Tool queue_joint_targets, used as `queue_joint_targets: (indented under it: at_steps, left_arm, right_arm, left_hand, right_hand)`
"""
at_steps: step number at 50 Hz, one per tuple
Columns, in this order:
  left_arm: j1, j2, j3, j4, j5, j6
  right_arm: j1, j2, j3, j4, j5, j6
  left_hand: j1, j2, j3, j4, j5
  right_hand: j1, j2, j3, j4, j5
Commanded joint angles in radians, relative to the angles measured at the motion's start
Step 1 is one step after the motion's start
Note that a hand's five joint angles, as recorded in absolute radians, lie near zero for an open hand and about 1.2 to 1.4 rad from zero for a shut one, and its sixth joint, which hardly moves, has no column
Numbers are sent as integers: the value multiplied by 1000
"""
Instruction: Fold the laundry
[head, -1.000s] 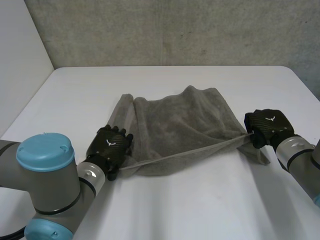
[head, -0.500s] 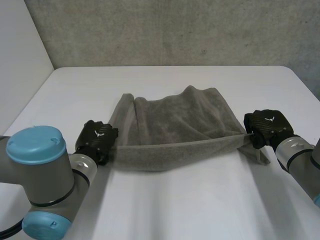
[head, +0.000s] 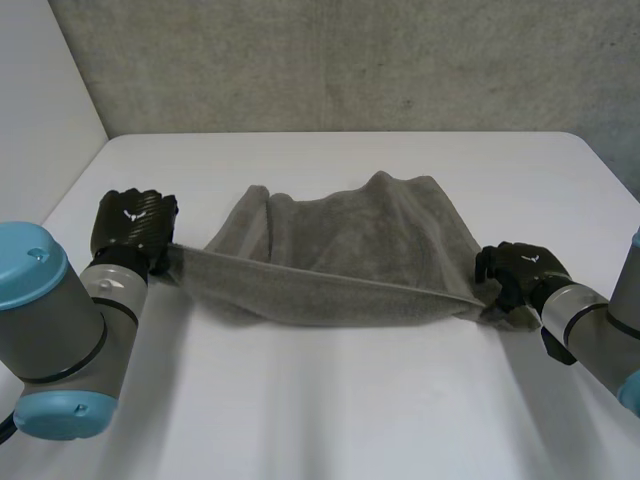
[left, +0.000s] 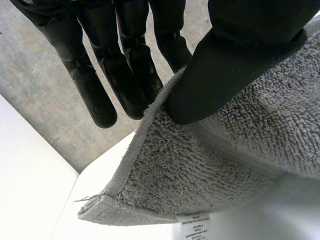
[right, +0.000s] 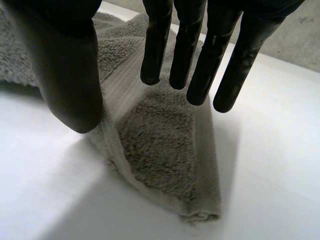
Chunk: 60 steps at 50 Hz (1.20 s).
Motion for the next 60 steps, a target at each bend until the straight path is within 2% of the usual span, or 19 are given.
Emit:
queue_joint_targets:
  at_steps: [1, 28, 30, 31, 33, 34, 40, 45, 47, 49, 50, 52, 53, 54, 55, 56, 57, 58, 60]
  left_arm:
    - [-4, 4, -1, -6, 4, -6]
    - [6, 53, -1, -7, 4, -12]
    - [6, 53, -1, -7, 4, -12]
    - [6, 53, 1, -7, 4, -12]
    - [6, 53, 1, -7, 4, -12]
    - [6, 53, 1, -7, 3, -12]
    - [2, 64, -1, -9, 3, -10]
    - [-4, 195, 2, -10, 6, -4]
    - [-9, 247, 11, -15, 7, -1]
    - [-9, 304, 25, -28, 7, 5]
    - [-6, 358, 50, -54, 10, 10]
    - [-6, 404, 92, -105, 10, 17]
    - [-7, 433, 143, -178, 12, 30]
    - [-7, 433, 143, -179, 12, 30]
    - [-7, 450, 195, -264, 17, 46]
    - [-7, 450, 196, -265, 17, 47]
    - [-9, 452, 256, -367, 26, 71]
    - [-9, 452, 257, -368, 26, 71]
    - [-1, 444, 333, -525, 52, 105]
  right_arm:
    - [0, -30, 9, 55, -11, 15]
    - [12, 39, -17, 23, -11, 15]
    - [11, 42, -21, 15, -9, 15]
    - [11, 42, -21, 15, -9, 15]
    - [-1, 30, -26, 6, -4, 16]
    - [-1, 30, -26, 6, -4, 16]
    - [-60, -118, -21, -38, -6, 16]
    - [-72, -284, -55, -18, -7, 4]
    - [-72, -353, -78, 9, -14, -5]
    - [-83, -486, -161, 139, -47, -50]
    - [-83, -487, -161, 140, -47, -50]
    - [-118, -580, -298, 295, -96, -135]
    - [-118, -580, -299, 296, -96, -136]
    - [-141, -597, -372, 381, -119, -183]
    - [-158, -596, -452, 478, -142, -235]
    - [-158, -596, -452, 479, -142, -235]
    - [-167, -588, -533, 576, -156, -289]
    - [-167, -588, -534, 577, -156, -289]
    - [-166, -520, -676, 745, -162, -384]
  left_hand:
    - [239, 180, 181, 179, 196]
    - [239, 180, 181, 179, 196]
    - [239, 180, 181, 179, 196]
    - [239, 180, 181, 179, 196]
    - [239, 180, 181, 179, 196]
    - [239, 180, 181, 179, 196]
    - [239, 180, 181, 179, 196]
    - [239, 180, 181, 179, 196]
    - [239, 180, 181, 179, 196]
    - [239, 180, 181, 179, 196]
    - [239, 180, 181, 179, 196]
    - [239, 180, 181, 179, 196]
    - [239, 180, 181, 179, 196]
    - [239, 180, 181, 179, 196]
    - [239, 180, 181, 179, 196]
    - [239, 180, 181, 179, 196]
    - [239, 180, 181, 179, 196]
    - [239, 180, 181, 179, 196]
    - [239, 180, 181, 179, 196]
  right_hand:
    - [-57, -79, -54, -48, -21]
    - [90, 68, 93, 99, 126]
    - [315, 292, 317, 324, 350]
    - [316, 294, 319, 325, 352]
    - [727, 705, 730, 736, 763]
    - [729, 707, 732, 738, 765]
    - [729, 707, 732, 738, 765]
    - [729, 707, 732, 738, 765]
    - [729, 707, 732, 738, 765]
    - [729, 707, 732, 738, 765]
    - [729, 707, 732, 738, 765]
    - [729, 707, 732, 738, 765]
    - [729, 707, 732, 738, 765]
    - [729, 707, 732, 738, 765]
    - [729, 707, 732, 738, 765]
    - [729, 707, 732, 738, 765]
    - [729, 707, 732, 738, 765]
    - [729, 707, 732, 738, 765]
    - [729, 707, 732, 738, 765]
